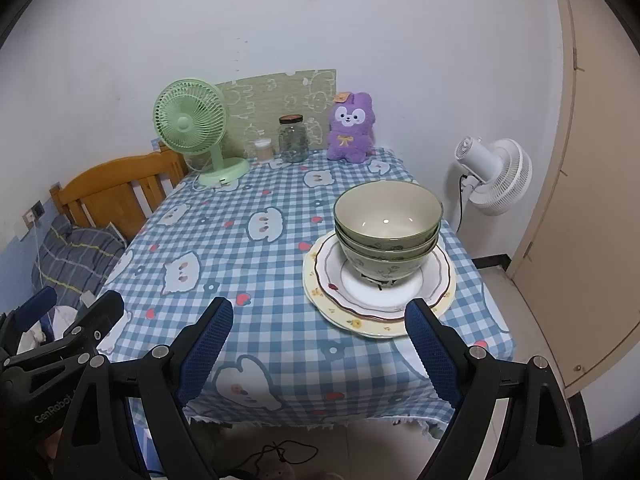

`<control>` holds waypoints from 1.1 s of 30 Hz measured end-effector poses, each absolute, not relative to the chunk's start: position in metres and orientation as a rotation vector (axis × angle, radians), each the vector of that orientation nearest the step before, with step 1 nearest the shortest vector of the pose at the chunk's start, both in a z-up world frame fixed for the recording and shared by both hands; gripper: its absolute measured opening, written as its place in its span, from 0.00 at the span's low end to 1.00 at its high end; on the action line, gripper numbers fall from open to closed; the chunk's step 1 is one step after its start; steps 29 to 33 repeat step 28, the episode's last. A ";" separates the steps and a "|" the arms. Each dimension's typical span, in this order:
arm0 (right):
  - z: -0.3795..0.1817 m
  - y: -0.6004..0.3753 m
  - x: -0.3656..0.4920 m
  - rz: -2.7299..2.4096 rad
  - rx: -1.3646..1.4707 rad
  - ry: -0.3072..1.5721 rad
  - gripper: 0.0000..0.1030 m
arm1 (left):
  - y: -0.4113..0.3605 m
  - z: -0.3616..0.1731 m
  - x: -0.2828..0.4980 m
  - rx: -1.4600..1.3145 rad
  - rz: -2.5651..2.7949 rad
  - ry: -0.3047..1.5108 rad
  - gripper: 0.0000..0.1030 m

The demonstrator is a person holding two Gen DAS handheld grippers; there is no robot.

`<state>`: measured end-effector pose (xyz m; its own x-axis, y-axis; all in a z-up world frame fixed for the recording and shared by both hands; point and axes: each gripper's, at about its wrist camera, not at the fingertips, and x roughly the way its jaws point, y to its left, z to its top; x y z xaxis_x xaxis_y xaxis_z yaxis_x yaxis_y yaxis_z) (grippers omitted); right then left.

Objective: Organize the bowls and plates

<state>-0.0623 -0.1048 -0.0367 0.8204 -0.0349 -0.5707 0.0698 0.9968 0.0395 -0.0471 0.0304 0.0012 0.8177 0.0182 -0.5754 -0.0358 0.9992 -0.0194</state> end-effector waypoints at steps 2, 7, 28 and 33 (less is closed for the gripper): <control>-0.036 -0.105 -0.062 -0.054 0.058 0.606 0.87 | 0.030 0.001 -0.047 -0.030 0.030 0.613 0.99; -0.036 -0.105 -0.062 -0.055 0.058 0.605 0.87 | 0.031 0.001 -0.047 -0.030 0.025 0.612 1.00; -0.035 -0.107 -0.060 -0.039 0.049 0.606 0.87 | 0.028 0.003 -0.047 -0.032 0.030 0.611 1.00; -0.035 -0.107 -0.060 -0.039 0.049 0.606 0.87 | 0.028 0.003 -0.047 -0.032 0.030 0.611 1.00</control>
